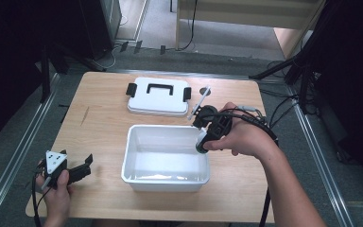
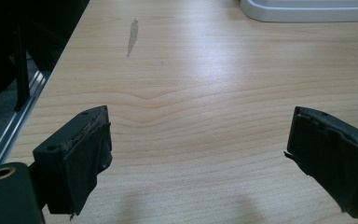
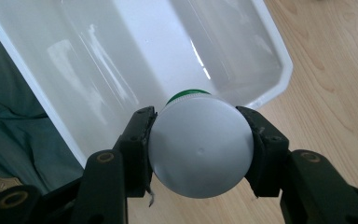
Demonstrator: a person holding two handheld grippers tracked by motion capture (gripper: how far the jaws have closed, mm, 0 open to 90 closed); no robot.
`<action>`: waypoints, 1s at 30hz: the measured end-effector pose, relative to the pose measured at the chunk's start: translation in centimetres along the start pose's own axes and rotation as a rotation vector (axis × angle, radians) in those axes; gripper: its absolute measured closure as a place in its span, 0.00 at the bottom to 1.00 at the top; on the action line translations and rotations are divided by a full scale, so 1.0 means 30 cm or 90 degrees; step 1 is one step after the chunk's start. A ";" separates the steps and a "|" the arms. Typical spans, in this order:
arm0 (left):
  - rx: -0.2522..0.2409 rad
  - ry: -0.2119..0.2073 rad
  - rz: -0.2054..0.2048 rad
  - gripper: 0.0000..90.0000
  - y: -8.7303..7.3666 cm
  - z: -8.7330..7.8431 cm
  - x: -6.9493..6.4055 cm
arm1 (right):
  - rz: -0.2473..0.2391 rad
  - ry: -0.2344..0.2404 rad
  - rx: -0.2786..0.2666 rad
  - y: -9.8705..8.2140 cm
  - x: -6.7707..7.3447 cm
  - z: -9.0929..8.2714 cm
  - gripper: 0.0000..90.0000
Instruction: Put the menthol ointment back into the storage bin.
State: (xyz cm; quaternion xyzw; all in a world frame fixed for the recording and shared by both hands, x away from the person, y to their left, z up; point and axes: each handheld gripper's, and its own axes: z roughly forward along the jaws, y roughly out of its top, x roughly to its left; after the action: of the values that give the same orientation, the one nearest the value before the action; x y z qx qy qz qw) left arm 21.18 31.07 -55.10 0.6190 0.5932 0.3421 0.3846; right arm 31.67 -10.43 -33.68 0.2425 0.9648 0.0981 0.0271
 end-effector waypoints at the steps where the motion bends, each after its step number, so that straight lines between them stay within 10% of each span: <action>1: 0.000 0.000 0.000 0.08 0.000 0.000 0.000 | 0.000 0.000 0.000 0.000 0.000 0.000 0.57; 30: 0.001 0.002 0.004 0.08 0.000 0.002 -0.003 | -0.044 0.030 0.010 0.027 0.038 0.288 0.57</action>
State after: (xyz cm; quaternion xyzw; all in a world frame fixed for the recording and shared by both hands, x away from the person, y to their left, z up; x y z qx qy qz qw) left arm 21.24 30.99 -55.12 0.6207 0.5919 0.3439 0.3821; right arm 31.91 -7.67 -41.98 0.2071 0.9737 0.0950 0.0054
